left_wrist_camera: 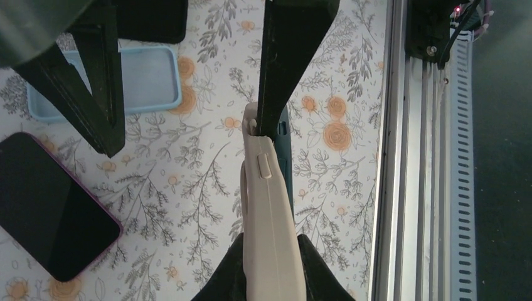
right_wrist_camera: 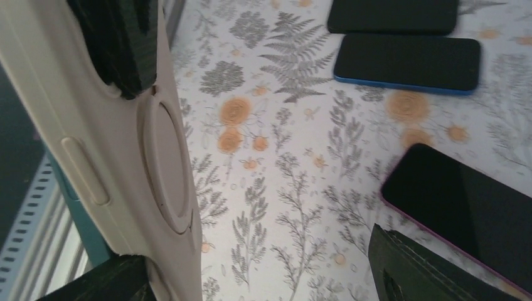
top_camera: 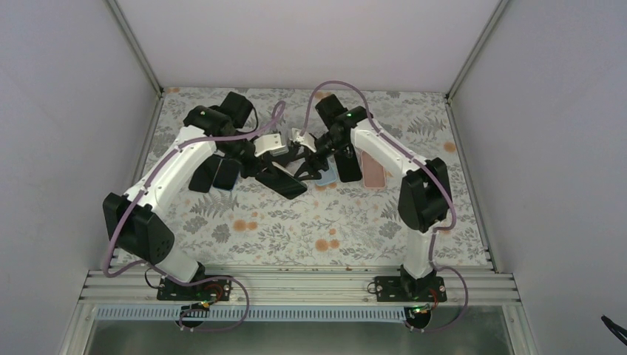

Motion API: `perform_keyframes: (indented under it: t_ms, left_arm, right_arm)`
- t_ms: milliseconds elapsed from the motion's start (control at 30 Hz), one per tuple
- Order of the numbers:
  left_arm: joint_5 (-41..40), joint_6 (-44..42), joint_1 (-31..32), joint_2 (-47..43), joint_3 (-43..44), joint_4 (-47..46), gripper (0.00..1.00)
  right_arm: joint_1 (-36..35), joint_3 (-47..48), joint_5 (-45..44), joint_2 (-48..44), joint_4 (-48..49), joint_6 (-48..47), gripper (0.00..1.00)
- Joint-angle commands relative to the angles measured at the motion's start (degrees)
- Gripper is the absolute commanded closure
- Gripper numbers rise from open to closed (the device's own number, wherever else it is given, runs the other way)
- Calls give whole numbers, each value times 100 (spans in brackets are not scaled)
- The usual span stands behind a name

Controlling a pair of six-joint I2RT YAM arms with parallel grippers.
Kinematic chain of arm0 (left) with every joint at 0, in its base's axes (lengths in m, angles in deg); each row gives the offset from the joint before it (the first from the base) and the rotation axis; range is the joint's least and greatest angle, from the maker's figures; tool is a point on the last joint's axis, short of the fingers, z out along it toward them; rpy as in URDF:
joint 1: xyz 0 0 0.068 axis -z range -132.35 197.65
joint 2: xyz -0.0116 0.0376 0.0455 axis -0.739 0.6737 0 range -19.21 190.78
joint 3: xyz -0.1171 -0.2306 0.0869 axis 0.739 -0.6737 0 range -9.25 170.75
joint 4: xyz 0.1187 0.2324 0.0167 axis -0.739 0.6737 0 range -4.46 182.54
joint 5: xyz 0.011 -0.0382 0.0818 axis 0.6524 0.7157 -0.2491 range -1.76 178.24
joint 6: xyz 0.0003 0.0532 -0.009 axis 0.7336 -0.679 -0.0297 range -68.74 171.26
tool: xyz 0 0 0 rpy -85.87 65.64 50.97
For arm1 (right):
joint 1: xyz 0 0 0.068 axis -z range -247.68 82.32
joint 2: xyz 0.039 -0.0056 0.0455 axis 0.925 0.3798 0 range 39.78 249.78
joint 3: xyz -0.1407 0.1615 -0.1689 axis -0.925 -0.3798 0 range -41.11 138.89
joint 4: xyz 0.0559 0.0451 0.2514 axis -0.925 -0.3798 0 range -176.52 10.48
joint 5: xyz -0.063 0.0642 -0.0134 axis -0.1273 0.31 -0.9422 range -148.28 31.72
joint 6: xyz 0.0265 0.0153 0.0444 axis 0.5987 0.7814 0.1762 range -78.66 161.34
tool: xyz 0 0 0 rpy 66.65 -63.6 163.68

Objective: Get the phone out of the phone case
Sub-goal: Remove the phone case from the phone.

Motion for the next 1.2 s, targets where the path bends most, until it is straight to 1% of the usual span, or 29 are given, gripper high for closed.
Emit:
perform_keyframes:
  t_ms: [0, 33, 67, 133, 200, 333, 433, 467, 533, 567, 600, 633, 700, 767, 833, 867, 900, 1000, 1067, 1167]
  left_arm:
    - [690, 341, 104, -249, 80, -2935, 98]
    - [566, 359, 103, -280, -27, -3109, 98]
    - [438, 363, 108, -298, -143, -3248, 98]
    - [262, 398, 108, -283, -327, -3511, 98]
    - [135, 418, 107, -237, -489, -3733, 98]
    - [-158, 547, 136, -177, -711, -4159, 98]
    - [-292, 574, 167, -158, -687, -4267, 98]
    - [-312, 564, 170, -138, -613, -4211, 98]
    - [-361, 543, 178, -147, -463, -4060, 98]
    - [-395, 527, 179, -198, -407, -4002, 98]
    - [-446, 493, 179, -246, -368, -3935, 93]
    - [-535, 472, 179, -294, -340, -3874, 81]
    - [-766, 410, 170, -392, -263, -3724, 52]
    - [-1027, 400, 170, -507, -166, -3588, 26]
    - [-1332, 373, 159, -701, -115, -3518, 13]
    - [-1552, 401, 165, -825, -110, -3551, 3]
    - [-1707, 402, 152, -953, -81, -3561, 0]
    - [-2060, 379, 126, -1352, -73, -3760, 0]
    - [-2264, 411, 143, -1604, -170, -4067, 0]
    - [-2445, 715, 213, -1724, -418, -4654, 0]
  right_arm:
    - [-899, 442, 2353, 495, -1160, -799, 17]
    - [-916, 620, 2549, 616, -1495, -1064, 17]
    - [-918, 757, 2777, 726, -1709, -1079, 19]
    - [-938, 784, 3097, 728, -1737, -1020, 23]
    - [-1022, 801, 3222, 661, -1738, -987, 25]
    - [-1184, 904, 3357, 590, -1733, -726, 39]
    - [-1212, 980, 3380, 572, -1729, -546, 58]
    - [-1204, 1006, 3343, 558, -1723, -503, 66]
    - [-1142, 1025, 3295, 503, -1710, -431, 86]
    - [-1097, 1015, 3290, 459, -1649, -378, 94]
    - [-1025, 982, 3304, 389, -1510, -217, 96]
    - [-948, 929, 3340, 320, -1290, -22, 96]
    - [-732, 785, 3326, 143, -553, 865, 97]
    - [-482, 707, 3224, 1, -194, 1303, 97]
    - [-196, 651, 2884, -134, 229, 1749, 97]
    - [-72, 596, 2718, -203, 392, 1904, 97]
    - [48, 496, 2540, -291, 643, 2171, 97]
    - [357, 259, 1663, -502, 1334, 2874, 97]
    - [549, 118, 922, -572, 1948, 3614, 97]
    - [785, 22, -114, -648, 2698, 4621, 97]
